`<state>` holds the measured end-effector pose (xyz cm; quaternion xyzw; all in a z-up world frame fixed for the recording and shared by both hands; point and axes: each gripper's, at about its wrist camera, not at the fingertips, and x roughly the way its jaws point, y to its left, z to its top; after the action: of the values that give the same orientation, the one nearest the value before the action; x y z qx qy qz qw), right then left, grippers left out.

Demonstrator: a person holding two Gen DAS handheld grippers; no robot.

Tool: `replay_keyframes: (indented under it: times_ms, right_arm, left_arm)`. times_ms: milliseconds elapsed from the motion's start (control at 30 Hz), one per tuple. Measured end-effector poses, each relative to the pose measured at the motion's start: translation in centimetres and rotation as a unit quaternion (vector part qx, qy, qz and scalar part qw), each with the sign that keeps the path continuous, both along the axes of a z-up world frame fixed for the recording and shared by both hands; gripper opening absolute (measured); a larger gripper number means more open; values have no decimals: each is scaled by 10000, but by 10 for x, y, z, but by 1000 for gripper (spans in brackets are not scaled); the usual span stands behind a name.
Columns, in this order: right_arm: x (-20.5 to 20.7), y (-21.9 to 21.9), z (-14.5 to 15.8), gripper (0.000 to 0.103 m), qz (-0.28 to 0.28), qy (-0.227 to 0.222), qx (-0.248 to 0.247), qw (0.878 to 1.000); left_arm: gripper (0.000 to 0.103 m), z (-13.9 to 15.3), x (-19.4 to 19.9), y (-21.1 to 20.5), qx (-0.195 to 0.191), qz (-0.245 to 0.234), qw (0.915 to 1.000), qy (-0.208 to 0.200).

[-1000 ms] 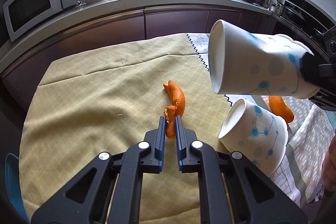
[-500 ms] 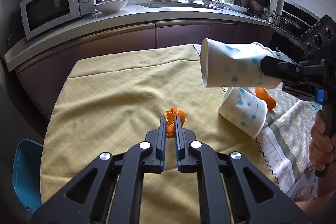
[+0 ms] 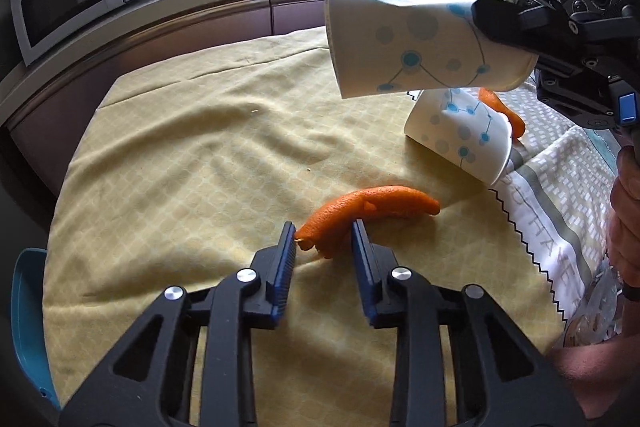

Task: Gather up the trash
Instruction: 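Carry the orange peel with the left tool while the right tool carries the cup to the teal bin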

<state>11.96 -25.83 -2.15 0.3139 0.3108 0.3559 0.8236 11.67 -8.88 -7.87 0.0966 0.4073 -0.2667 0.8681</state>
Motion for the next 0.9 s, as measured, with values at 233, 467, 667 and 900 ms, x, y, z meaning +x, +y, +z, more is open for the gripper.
replay_keyframes:
  times_ms: [233,467,667,900]
  right_arm:
    - [2,12,-1,3,87,32,-92,9999]
    - [4,33,6,3,256,-53,-193,9995]
    - [7,54,9,3,475,-85,-208,9986]
    - [14,87,13,3,809,-132,-261,9963]
  left_arm:
    - [11,6,-8,15,-312,137,9994,-65]
    - [11,29,-21,50,-602,438,9968,-284]
    - [10,44,-33,90,-720,787,9932,-455]
    - [10,58,-45,137,-786,1279,9866,-646]
